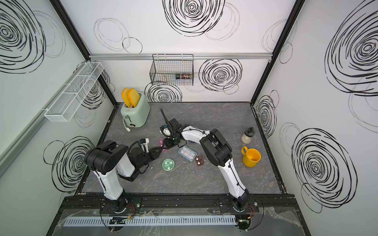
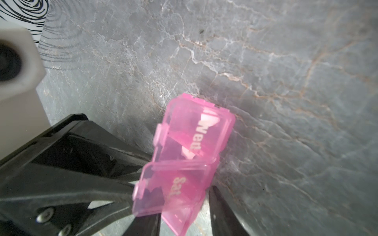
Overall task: Close pillboxes
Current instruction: Close the pillbox at the center of the board.
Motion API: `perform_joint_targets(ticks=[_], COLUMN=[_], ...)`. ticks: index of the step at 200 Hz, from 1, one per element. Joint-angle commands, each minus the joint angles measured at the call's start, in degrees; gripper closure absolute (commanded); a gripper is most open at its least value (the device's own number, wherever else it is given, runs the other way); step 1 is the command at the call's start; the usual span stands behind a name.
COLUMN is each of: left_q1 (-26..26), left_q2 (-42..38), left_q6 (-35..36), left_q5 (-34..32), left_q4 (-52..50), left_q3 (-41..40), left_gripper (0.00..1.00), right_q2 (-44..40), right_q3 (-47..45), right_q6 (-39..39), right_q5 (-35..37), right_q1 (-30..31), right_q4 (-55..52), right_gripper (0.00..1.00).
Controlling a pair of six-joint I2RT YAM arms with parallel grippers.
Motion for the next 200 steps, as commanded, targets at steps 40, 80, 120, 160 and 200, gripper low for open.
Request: perform_joint_targets(ticks=[40, 80, 120, 160, 200], left_q1=[2.1, 4.9, 7.5, 7.7, 9.6], left_q2=[-10.6, -17.2, -18.4, -16.6, -15.8], left_q6=[2.0, 4.7, 5.2, 3.7, 2.4], left_q5=[2.4, 3.8, 4.9, 5.2, 4.8], left_q4=[-21.3, -28.8, -30.4, -27.9, -26.1], left_q3=[0.5, 2.5, 4.8, 5.4, 6.1], left_gripper=[0.57, 0.54, 0.54, 0.55, 0.55], right_q2=[-3.1, -7.0, -9.4, -9.4, -8.1], right_q3=[-0.8, -2.6, -4.5, -4.2, -5.4], right_q6=[-1.0, -1.5, -2.1, -1.1, 1.2], right_q5=[0.9, 0.8, -0.7, -0.7, 0.3], right_q1=[-0.5, -1.6, -2.2, -2.7, -0.8], right_q4=[-4.3, -3.9, -2.7, -1.3, -0.2], right_gripper=[0.53, 0.5, 0.51, 0.55, 0.48])
